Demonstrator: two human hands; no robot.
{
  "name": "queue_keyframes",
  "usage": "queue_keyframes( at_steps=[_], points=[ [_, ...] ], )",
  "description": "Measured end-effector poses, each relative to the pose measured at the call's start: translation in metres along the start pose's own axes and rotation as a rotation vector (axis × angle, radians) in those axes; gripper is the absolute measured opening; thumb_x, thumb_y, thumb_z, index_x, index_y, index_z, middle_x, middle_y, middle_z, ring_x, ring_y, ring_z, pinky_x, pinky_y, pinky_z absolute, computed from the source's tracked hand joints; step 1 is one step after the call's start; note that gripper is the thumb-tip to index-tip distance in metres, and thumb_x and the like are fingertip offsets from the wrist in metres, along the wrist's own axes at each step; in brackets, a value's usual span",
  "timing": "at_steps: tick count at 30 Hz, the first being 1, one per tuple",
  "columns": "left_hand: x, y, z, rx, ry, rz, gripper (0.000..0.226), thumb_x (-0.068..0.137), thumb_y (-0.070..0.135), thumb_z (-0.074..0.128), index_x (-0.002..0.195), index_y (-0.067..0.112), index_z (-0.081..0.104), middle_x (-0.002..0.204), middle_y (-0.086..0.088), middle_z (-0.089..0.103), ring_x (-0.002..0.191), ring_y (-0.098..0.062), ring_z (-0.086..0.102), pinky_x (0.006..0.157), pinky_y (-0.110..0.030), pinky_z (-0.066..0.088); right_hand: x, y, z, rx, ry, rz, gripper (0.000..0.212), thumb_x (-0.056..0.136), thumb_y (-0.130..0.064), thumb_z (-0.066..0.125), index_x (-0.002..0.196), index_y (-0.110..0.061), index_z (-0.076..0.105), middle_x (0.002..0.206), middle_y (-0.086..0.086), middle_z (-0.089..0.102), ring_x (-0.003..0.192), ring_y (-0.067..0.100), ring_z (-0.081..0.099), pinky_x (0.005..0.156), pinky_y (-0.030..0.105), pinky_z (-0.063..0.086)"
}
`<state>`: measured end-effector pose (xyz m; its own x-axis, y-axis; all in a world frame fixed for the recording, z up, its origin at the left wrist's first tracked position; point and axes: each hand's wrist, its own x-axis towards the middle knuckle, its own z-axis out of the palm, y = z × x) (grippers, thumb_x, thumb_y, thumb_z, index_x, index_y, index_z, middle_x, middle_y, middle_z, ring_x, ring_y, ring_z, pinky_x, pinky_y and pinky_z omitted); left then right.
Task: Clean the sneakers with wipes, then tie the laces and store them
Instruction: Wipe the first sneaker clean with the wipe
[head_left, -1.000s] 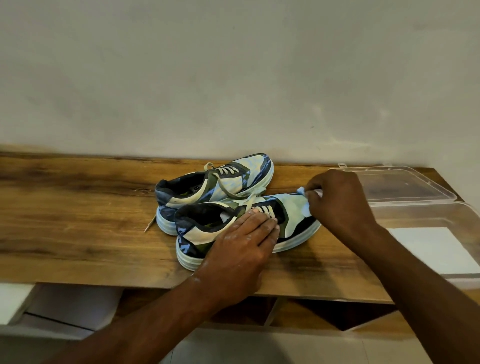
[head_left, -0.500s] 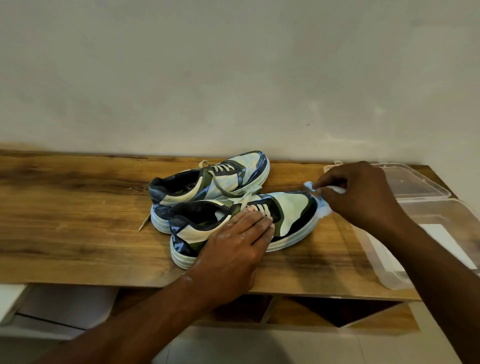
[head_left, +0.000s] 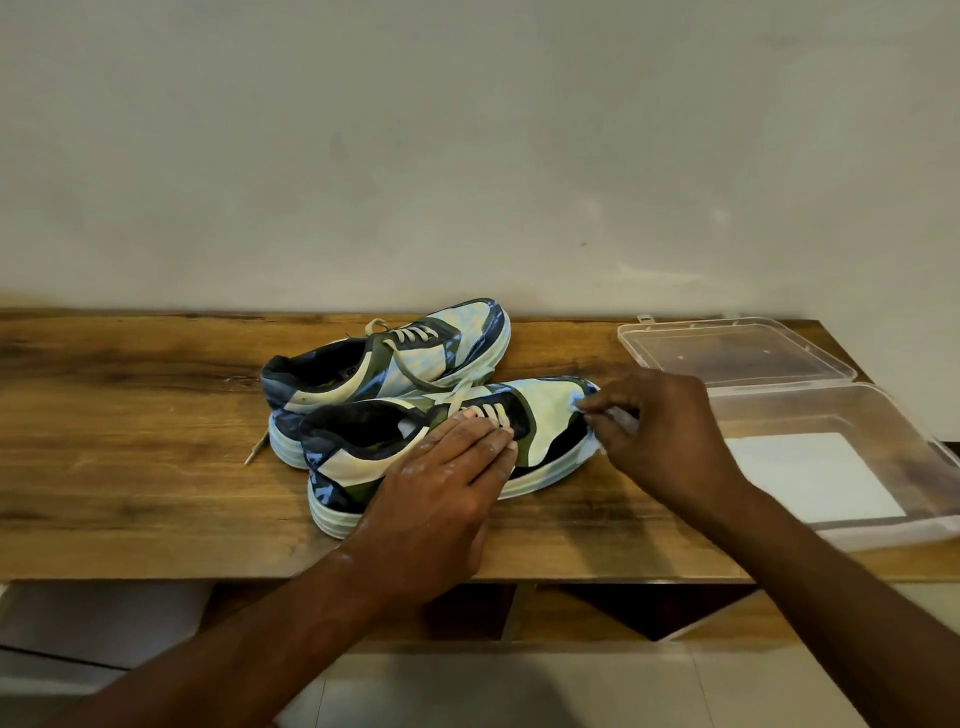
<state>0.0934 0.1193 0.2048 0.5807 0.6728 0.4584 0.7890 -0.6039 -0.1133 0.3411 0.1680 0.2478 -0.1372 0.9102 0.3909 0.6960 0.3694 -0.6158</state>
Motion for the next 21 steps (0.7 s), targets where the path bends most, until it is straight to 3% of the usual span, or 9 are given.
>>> queue_keyframes(
  at_steps=[5,9,12,18,21],
  points=[
    [0.0,0.001,0.002,-0.008,-0.003,0.005,0.056,0.083,0.02,0.072,0.136,0.005,0.065,0.14,-0.012,0.064,0.134,-0.029,0.055,0.119,-0.045,0.039,-0.017,-0.021,0.015,-0.041,-0.092,-0.1,0.022,0.077,-0.001,0.082,0.092,-0.017,0.083,0.087,0.0,0.078,0.078,0.009,0.069,0.077,0.031,0.058],
    [0.001,0.001,0.002,-0.024,-0.013,-0.005,0.055,0.084,0.019,0.071,0.136,0.005,0.065,0.14,-0.012,0.064,0.135,-0.029,0.055,0.118,-0.046,0.04,0.001,0.0,-0.002,0.021,0.081,0.057,0.024,0.077,0.002,0.078,0.09,-0.018,0.083,0.09,-0.005,0.076,0.081,0.007,0.07,0.084,0.033,0.061],
    [0.001,0.001,0.003,-0.031,-0.019,-0.003,0.054,0.085,0.019,0.07,0.137,0.006,0.065,0.14,-0.012,0.064,0.136,-0.029,0.054,0.118,-0.046,0.039,0.005,0.006,-0.006,0.011,0.112,0.09,0.025,0.078,0.005,0.076,0.09,-0.016,0.082,0.091,-0.004,0.077,0.082,0.009,0.071,0.086,0.036,0.062],
    [0.0,0.001,0.003,-0.03,-0.003,-0.009,0.051,0.086,0.02,0.066,0.135,0.005,0.066,0.139,-0.012,0.064,0.135,-0.029,0.055,0.119,-0.045,0.038,-0.015,-0.025,0.014,-0.033,-0.13,-0.034,0.017,0.077,-0.003,0.079,0.086,-0.017,0.082,0.085,-0.004,0.077,0.077,0.008,0.068,0.076,0.033,0.061],
    [0.002,0.0,0.003,-0.027,0.0,-0.008,0.052,0.085,0.02,0.067,0.135,0.005,0.067,0.139,-0.012,0.065,0.134,-0.029,0.055,0.121,-0.043,0.034,-0.003,-0.018,0.009,0.017,-0.079,0.027,0.015,0.077,-0.003,0.079,0.081,-0.017,0.082,0.081,-0.006,0.076,0.073,0.005,0.069,0.074,0.036,0.062]
  ],
)
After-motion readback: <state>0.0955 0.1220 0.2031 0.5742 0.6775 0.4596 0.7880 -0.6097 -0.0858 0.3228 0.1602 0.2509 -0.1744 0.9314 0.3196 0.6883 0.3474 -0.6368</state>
